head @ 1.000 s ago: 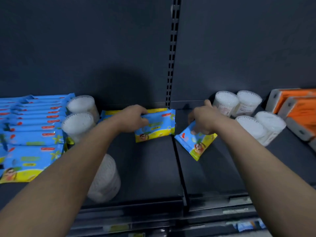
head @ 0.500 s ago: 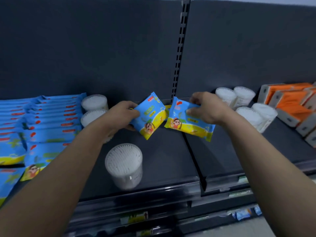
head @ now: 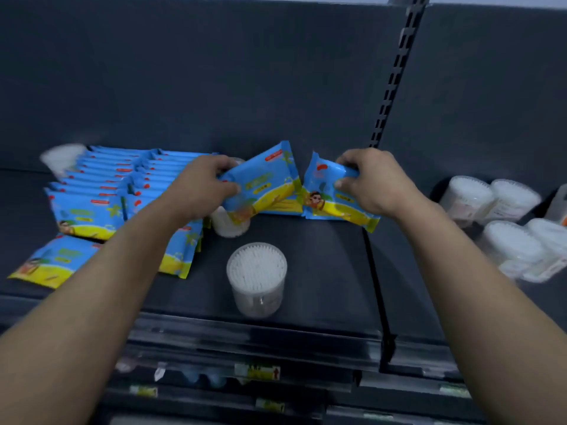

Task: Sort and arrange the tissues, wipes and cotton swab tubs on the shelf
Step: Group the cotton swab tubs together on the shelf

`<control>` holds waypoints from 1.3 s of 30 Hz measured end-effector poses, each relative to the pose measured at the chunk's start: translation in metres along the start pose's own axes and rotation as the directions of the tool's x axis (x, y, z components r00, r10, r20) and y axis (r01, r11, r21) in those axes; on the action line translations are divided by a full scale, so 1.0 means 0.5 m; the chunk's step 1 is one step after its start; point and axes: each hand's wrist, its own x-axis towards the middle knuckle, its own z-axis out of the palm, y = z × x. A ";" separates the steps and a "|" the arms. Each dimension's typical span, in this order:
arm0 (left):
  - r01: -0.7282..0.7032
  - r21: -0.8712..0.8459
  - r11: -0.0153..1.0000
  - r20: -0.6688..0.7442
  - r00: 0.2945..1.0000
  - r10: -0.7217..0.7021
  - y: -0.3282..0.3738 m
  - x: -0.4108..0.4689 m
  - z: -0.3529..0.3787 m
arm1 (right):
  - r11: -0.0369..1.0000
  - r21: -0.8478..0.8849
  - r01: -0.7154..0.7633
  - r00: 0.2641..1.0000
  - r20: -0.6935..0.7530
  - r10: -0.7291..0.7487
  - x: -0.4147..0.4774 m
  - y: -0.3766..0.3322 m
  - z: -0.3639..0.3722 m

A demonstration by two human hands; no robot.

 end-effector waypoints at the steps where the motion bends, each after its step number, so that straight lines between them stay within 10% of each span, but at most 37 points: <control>1: 0.009 0.045 0.999 -0.012 1.000 -0.009 -0.008 -0.009 -0.011 | 1.000 0.013 0.025 1.000 0.015 -0.025 0.005 -0.007 0.007; 12: 0.067 0.271 0.960 0.025 0.997 -0.077 -0.071 -0.075 -0.044 | 0.990 0.047 0.133 0.984 0.116 -0.138 0.018 -0.072 0.048; 27: -0.011 0.076 0.997 0.043 0.999 0.008 -0.215 -0.067 -0.197 | 0.996 0.004 0.087 0.996 -0.029 -0.087 0.002 -0.288 0.110; 39: -0.008 -0.005 1.000 0.256 0.967 0.009 -0.338 -0.093 -0.248 | 0.989 -0.058 0.133 0.984 0.130 -0.125 -0.014 -0.427 0.197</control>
